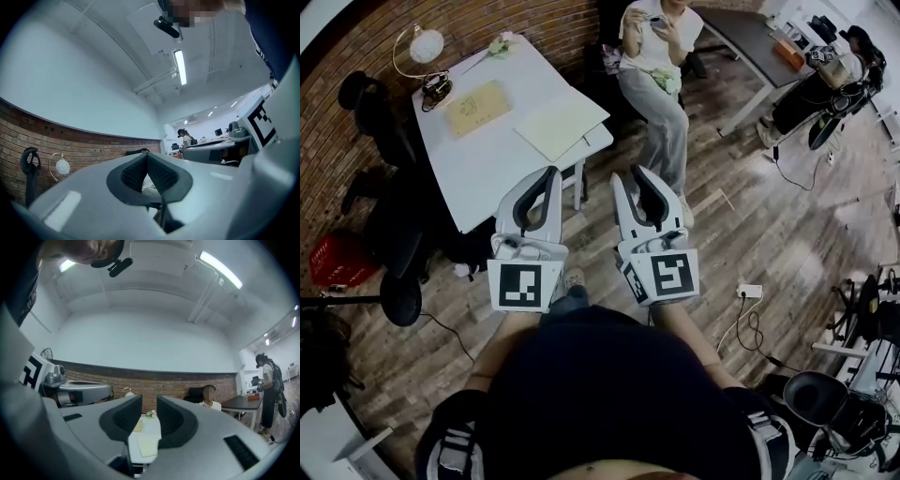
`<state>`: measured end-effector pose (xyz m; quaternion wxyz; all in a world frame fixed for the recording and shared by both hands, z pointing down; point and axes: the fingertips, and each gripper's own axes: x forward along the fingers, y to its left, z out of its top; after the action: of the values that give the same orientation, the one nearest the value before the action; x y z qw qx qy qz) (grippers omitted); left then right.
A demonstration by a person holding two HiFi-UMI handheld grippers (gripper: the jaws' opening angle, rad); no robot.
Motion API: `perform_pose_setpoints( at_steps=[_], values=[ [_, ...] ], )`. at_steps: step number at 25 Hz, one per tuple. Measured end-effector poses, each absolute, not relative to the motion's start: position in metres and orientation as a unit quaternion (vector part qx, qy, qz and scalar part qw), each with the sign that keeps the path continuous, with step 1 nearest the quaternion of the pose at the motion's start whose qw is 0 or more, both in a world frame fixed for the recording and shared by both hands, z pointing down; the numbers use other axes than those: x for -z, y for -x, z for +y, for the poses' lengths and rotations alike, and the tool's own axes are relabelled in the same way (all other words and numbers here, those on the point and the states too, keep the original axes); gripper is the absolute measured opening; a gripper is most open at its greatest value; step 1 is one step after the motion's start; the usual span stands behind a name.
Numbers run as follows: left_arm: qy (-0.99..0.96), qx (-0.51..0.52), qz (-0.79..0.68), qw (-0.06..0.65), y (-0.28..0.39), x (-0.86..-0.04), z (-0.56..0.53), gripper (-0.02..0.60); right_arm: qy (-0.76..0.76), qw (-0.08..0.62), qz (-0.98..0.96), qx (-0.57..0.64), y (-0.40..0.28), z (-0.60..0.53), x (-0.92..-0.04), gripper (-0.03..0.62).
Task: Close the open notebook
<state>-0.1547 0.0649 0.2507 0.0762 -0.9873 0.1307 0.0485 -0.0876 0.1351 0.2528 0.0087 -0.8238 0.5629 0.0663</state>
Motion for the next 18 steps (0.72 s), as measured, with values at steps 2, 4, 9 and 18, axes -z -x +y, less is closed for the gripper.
perform_pose_setpoints(
  at_steps=[2, 4, 9, 18],
  values=[
    [0.988, -0.049, 0.128, 0.074, 0.141, -0.251, 0.051, -0.005, 0.826, 0.009, 0.560, -0.067, 0.074, 0.121, -0.253, 0.087],
    [0.988, -0.050, 0.124, 0.075, 0.127, -0.252, 0.038, -0.005, 0.827, 0.010, 0.558, -0.067, 0.062, 0.109, -0.254, 0.087],
    [0.989, -0.048, 0.117, 0.079, 0.101, -0.256, 0.012, -0.005, 0.830, 0.012, 0.555, -0.064, 0.037, 0.083, -0.258, 0.087],
    [0.989, -0.048, 0.120, 0.074, 0.081, -0.260, -0.022, -0.005, 0.831, 0.011, 0.552, -0.063, 0.013, 0.051, -0.261, 0.087]
  ],
)
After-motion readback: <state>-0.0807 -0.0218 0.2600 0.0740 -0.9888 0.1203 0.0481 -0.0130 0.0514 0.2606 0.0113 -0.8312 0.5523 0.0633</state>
